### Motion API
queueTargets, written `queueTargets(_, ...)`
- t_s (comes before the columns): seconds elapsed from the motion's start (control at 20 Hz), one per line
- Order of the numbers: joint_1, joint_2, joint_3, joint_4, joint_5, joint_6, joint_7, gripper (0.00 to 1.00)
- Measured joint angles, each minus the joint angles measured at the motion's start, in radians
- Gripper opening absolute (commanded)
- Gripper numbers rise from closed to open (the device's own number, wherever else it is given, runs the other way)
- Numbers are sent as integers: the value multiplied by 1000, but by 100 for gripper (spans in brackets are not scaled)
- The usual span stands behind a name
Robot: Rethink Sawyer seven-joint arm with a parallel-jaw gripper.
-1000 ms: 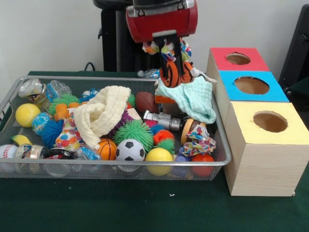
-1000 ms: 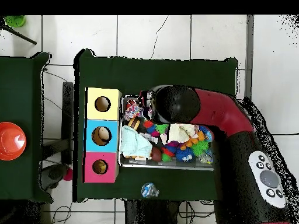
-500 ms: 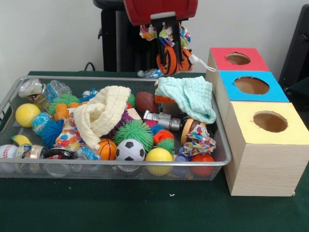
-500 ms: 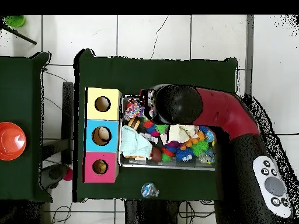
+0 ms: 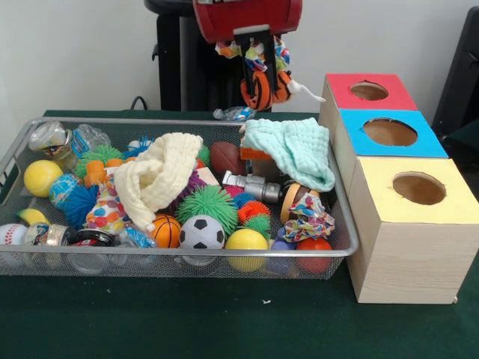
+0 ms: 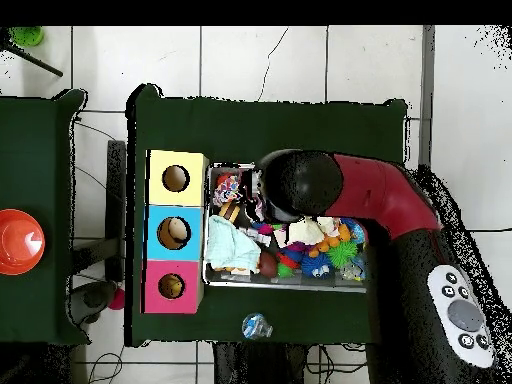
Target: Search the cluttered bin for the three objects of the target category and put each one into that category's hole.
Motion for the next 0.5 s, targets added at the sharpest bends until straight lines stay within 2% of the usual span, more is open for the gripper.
queueTargets(0.35,0,22,0,29,4,103,0,0)
queueTargets(0.5,0,26,0,52,27,116,0,0)
